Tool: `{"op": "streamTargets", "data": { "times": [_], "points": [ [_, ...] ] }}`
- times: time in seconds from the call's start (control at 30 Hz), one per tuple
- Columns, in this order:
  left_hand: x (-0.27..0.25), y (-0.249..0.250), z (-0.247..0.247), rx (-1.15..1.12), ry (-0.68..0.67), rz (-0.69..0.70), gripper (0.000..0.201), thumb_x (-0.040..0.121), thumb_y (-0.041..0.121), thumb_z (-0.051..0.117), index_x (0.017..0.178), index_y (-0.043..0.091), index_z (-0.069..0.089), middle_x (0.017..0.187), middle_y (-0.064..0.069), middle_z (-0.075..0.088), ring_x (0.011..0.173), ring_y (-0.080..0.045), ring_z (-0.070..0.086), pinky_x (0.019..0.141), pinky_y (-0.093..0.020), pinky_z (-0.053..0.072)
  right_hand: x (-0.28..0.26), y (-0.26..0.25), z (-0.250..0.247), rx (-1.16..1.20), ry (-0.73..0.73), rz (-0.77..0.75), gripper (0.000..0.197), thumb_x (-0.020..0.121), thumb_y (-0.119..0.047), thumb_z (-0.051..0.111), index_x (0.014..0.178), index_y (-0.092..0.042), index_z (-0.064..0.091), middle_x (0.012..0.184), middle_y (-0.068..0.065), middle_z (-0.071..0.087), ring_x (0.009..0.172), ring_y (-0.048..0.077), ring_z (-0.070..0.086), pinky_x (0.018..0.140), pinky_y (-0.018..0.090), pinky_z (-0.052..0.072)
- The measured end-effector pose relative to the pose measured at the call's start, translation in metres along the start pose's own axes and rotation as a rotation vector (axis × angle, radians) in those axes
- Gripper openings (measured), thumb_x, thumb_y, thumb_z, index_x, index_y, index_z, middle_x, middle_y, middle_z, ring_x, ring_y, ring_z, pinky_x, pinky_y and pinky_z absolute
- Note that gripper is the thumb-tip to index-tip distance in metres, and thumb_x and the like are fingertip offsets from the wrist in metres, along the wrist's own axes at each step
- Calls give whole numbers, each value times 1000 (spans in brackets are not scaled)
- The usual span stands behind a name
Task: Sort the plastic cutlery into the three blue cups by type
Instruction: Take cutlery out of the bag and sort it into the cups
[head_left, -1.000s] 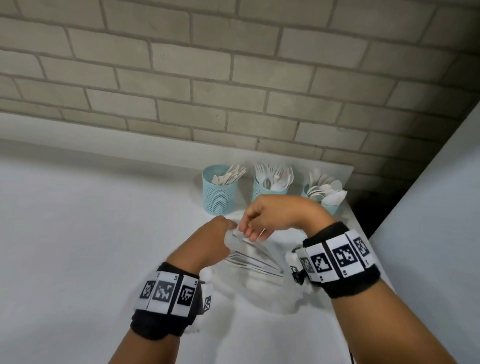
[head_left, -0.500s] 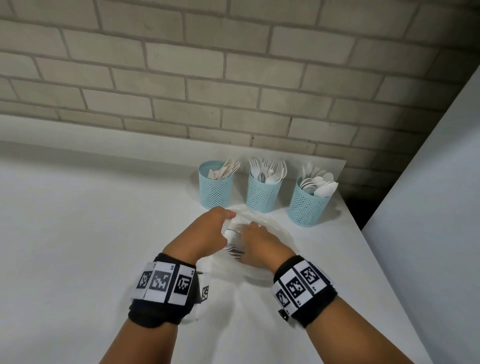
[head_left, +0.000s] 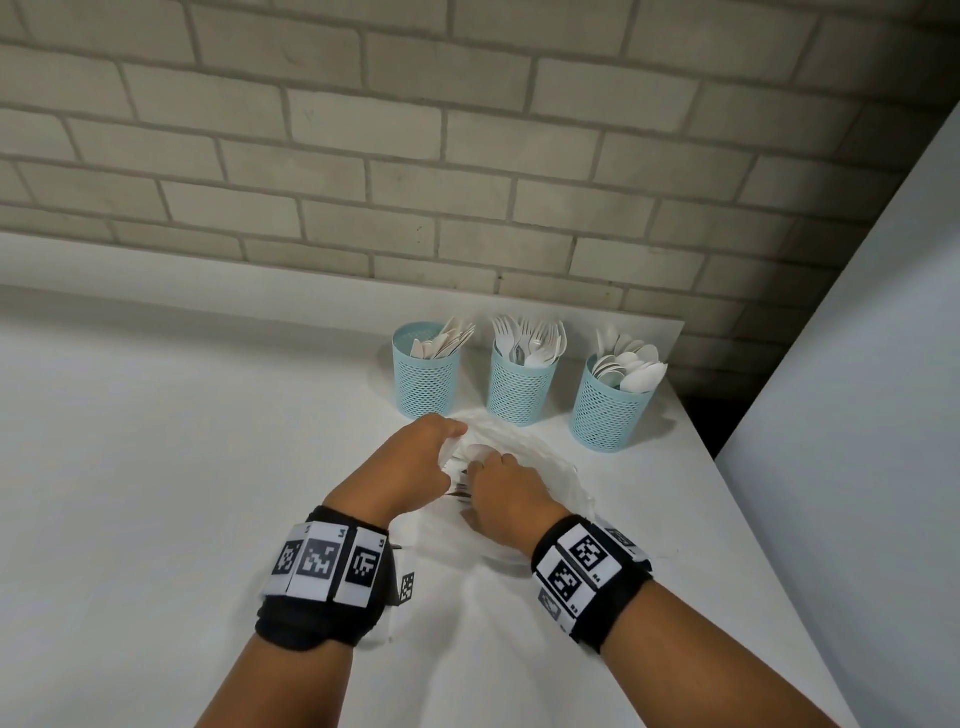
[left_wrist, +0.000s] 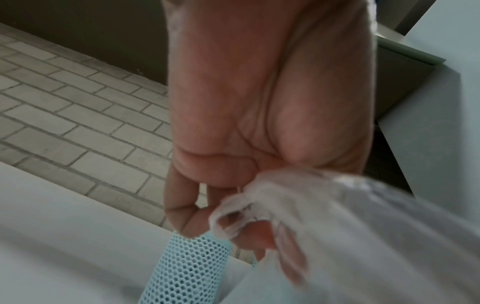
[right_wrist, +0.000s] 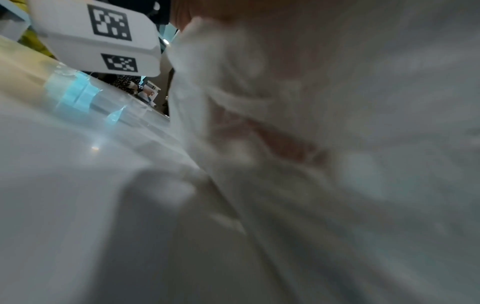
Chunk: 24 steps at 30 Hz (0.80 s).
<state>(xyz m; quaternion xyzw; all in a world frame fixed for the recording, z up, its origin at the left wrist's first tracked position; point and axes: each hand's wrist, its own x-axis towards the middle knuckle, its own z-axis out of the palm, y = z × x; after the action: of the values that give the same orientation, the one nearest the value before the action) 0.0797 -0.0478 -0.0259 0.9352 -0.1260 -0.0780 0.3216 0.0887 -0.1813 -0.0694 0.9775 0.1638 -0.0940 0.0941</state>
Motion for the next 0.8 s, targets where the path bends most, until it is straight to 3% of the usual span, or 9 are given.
{"op": "streamTargets", "data": {
  "times": [0.17,0.3,0.43,0.5,0.63,0.8],
  "points": [
    [-1,-3,-2,-11,10,-9,63,83,-3,54,140,20,39,144,5,39,132,-12,39,99,-18,33,1,0,-1,34,31,-9,42,96,-31,45,127,-3,45,128,16,49,114,31,53,89,37,44],
    [-2,-4,-3,-15,5,-21,61,84,-3,53,139,20,39,144,5,38,131,-12,39,99,-20,34,0,8,0,183,32,-12,44,94,-27,50,132,-6,41,130,12,51,116,30,53,91,35,43],
    [-1,-5,-3,-10,5,-35,62,85,-3,51,140,21,38,144,4,38,131,-13,40,99,-20,34,-5,19,-7,280,25,-57,36,93,-14,52,128,-13,47,118,11,62,108,29,58,84,32,44],
    [-1,-4,-4,0,11,-33,60,86,-2,50,141,20,37,145,4,37,132,-14,39,101,-20,33,-9,25,-14,348,31,-67,34,89,-17,59,122,-16,53,114,9,64,106,27,58,80,28,42],
    [-2,-3,-6,22,4,-34,61,87,-2,49,142,20,35,146,3,36,133,-15,37,102,-21,32,-18,33,-32,421,27,-48,20,84,-17,64,102,-10,60,107,9,63,101,25,57,71,23,32],
    [-3,-2,-11,1,-9,-50,59,86,0,51,140,21,39,143,0,40,128,-19,43,94,-20,34,-25,44,-46,442,-30,-67,18,92,-24,54,104,-12,57,105,5,60,86,18,49,72,25,35]
  ]
}}
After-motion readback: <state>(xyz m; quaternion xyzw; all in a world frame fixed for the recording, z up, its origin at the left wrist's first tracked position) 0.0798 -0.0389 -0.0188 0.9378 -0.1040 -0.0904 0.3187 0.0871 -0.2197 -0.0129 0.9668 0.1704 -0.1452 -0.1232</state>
